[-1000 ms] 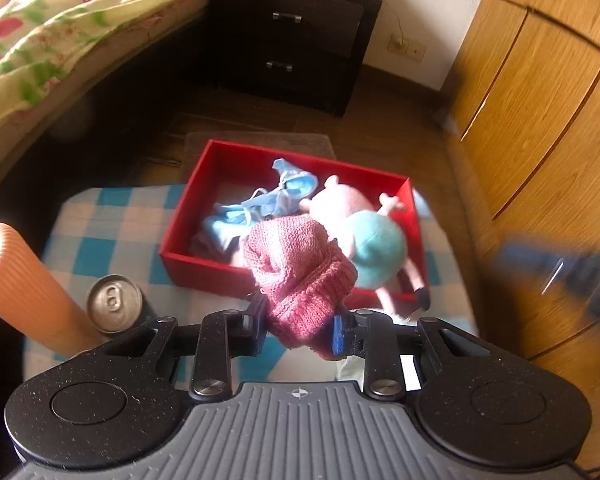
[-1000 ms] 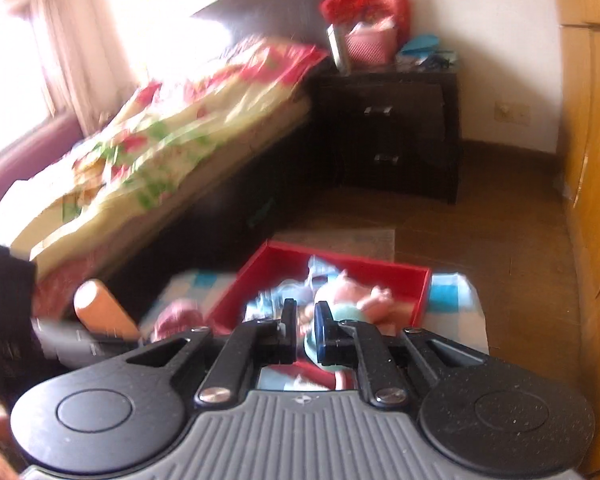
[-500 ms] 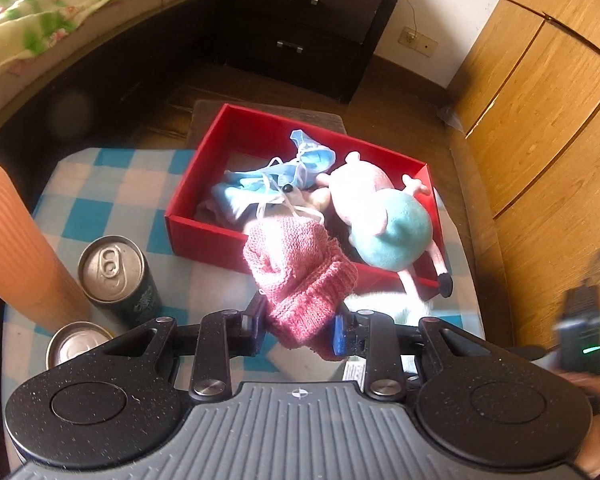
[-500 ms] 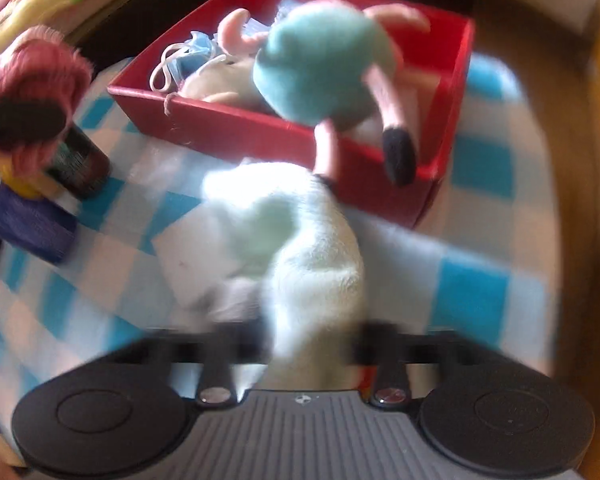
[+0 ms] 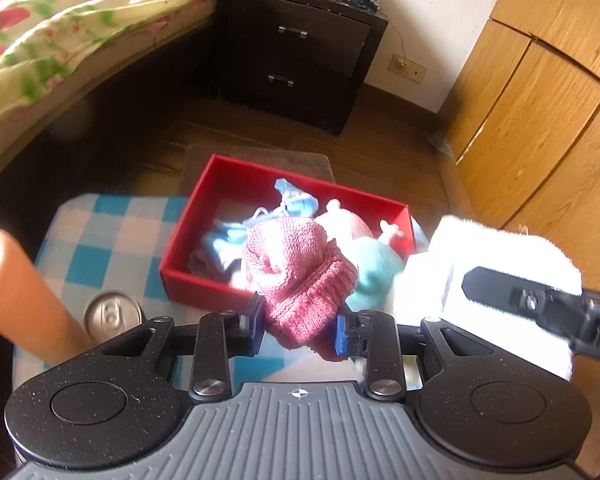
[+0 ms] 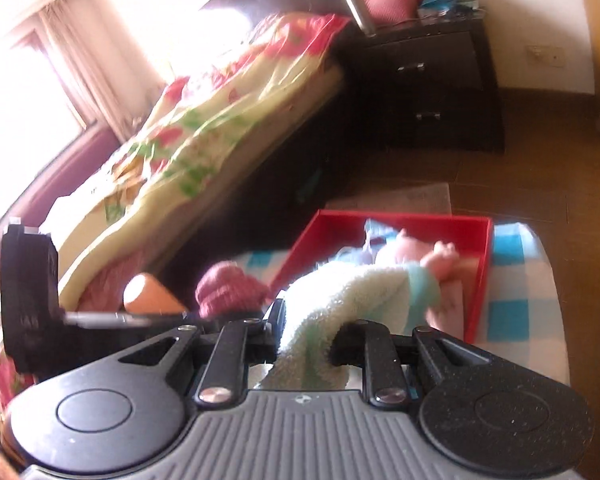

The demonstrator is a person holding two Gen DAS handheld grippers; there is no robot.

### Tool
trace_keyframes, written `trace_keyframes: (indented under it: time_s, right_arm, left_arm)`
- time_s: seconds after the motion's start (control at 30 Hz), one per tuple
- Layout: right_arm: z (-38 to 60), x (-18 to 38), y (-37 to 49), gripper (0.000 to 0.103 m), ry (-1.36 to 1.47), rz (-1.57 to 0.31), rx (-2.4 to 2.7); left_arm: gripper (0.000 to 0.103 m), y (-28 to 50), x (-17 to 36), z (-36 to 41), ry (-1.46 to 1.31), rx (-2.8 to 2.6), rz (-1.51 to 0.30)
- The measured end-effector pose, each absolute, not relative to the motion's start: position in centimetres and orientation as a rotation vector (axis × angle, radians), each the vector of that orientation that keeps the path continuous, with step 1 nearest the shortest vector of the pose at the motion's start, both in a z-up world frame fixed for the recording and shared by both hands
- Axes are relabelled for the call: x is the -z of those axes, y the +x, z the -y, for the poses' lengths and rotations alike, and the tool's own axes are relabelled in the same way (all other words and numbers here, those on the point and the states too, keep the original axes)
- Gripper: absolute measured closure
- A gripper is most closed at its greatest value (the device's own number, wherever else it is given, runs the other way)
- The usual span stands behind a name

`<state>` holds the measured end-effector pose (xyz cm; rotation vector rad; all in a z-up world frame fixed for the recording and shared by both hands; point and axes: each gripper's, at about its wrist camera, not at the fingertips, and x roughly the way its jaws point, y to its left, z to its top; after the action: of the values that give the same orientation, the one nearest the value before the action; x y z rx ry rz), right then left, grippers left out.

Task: Organize soft objects
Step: 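Lower the towel and pink hat into the red box and open both grippers, then reach the right gripper to the striped knit hat while the left reaches the white cloth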

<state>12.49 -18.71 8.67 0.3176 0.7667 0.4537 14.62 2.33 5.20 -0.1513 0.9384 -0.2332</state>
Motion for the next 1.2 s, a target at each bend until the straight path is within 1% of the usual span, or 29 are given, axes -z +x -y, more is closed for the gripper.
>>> trace_keyframes:
  time_s: [0.13,0.37,0.47,0.53,0.57,0.63,0.67,0.77,0.83,1.07,1.13,1.2]
  right_arm:
    - [18.2,-8.6,15.3,0.103,0.318,-0.738,-0.421]
    - [17.7,-6.2,21.5,0.103,0.222,-0.708,-0.303]
    - [17.4,-4.9,24.5,0.103,0.194,-0.719,-0.28]
    - [17.2,-3.6,26.4,0.1,0.189,-0.745,-0.266]
    - [17.3,-3.0,27.2,0.097,0.193,-0.755,-0.253]
    - [17.5,-1.8,28.3,0.084,0.209,-0.778,-0.242]
    - [17.5,-1.5,28.5,0.081,0.213,-0.788,-0.243]
    - [17.7,-1.1,28.7,0.076,0.193,-0.783,-0.219]
    - [18.2,-1.4,28.3,0.066,0.207,-0.761,-0.196]
    - [19.5,-3.4,23.9,0.062,0.231,-0.725,-0.197]
    - [19.9,-3.7,21.8,0.056,0.223,-0.716,-0.208]
    - [20.6,-3.7,19.4,0.054,0.228,-0.723,-0.219]
  left_arm:
    - [0.069,17.1,-5.0,-2.2,-0.154,0.208,-0.933]
    - [0.067,23.2,-3.2,-1.1,-0.109,0.134,-0.951]
    - [0.061,25.7,-2.0,-0.8,-0.088,0.101,-0.96]
    - [0.045,26.9,-1.2,-0.6,-0.079,0.08,-0.966]
    - [0.042,27.4,-0.8,-0.5,-0.073,0.072,-0.966]
    - [0.036,28.0,-0.2,-0.2,-0.053,0.073,-0.973]
    - [0.036,28.2,0.0,-0.1,-0.046,0.064,-0.975]
    - [0.032,27.9,0.3,-0.4,-0.082,0.068,-0.978]
    - [0.032,27.4,0.2,-0.8,-0.112,0.084,-0.981]
    - [0.029,23.1,-0.7,-0.7,-0.097,0.128,-0.982]
    - [0.028,21.3,-0.2,-0.3,-0.076,0.164,-0.996]
    - [0.028,19.4,0.7,0.3,-0.064,0.211,-1.02]
